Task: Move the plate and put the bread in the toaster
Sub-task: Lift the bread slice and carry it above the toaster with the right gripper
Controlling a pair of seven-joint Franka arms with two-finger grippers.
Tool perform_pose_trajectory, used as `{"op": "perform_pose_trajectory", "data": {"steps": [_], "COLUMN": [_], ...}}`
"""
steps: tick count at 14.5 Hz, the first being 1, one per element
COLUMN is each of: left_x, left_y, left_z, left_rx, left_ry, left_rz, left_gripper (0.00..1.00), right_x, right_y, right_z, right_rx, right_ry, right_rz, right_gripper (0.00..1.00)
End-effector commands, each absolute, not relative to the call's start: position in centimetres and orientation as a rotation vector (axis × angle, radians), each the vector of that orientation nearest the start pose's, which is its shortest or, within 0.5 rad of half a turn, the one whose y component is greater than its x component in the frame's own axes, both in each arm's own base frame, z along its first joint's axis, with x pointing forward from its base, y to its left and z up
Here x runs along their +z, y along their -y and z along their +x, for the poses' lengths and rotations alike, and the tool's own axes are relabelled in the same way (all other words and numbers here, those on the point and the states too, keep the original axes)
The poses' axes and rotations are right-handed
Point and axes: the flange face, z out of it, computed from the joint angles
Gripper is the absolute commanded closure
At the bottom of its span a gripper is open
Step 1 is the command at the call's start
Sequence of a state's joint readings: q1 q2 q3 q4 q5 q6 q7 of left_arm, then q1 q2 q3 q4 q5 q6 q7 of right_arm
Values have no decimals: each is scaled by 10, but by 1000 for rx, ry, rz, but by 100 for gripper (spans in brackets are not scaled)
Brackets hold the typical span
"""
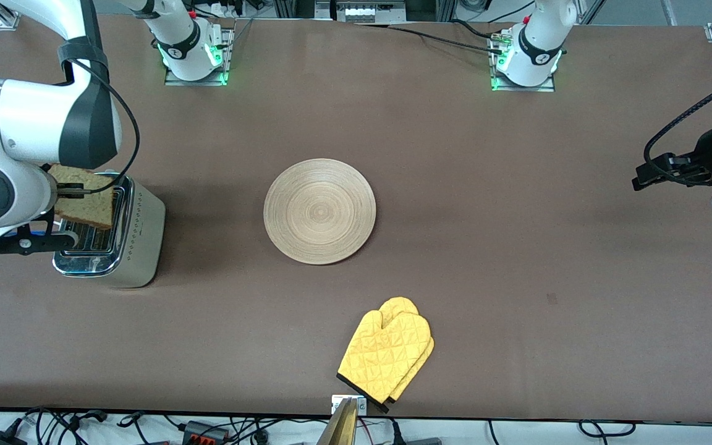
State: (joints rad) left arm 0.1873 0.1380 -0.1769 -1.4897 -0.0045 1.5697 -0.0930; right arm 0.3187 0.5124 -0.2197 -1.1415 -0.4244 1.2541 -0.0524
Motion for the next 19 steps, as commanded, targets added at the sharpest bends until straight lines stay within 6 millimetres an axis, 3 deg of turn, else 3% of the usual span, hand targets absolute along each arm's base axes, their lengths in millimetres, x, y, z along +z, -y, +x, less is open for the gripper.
{"op": "perform_pose_trajectory", "data": {"steps": [1,6,10,12,14,16,19], "left_x": [590,593,592,600,600,605,597], "left_y": [-17,-17,-17,2,7,-3,-22], "left_z": [595,596,595,588,587,585,586], "left_rx": [96,85,93,117,126,109,131], "left_ry": [180,177,184,139,139,152,165], "left_rz": [-3146,-3158,-3158,-3148,-3122,-3113,-3136], "left_gripper": [0,0,0,0,0,0,0], "right_x": [505,464,462,449,440,438,439], "right_y": [-48,-47,-50,-55,-53,-49,-42], "right_z": [663,666,664,663,661,660,657], "right_rx": [-456,-495,-506,-515,-537,-547,-580], "right_ry": [-201,-228,-226,-183,-174,-170,-149], "right_rz": [2482,2462,2453,2438,2438,2435,2420], "right_gripper": [100,100,100,100,100,100,100]}}
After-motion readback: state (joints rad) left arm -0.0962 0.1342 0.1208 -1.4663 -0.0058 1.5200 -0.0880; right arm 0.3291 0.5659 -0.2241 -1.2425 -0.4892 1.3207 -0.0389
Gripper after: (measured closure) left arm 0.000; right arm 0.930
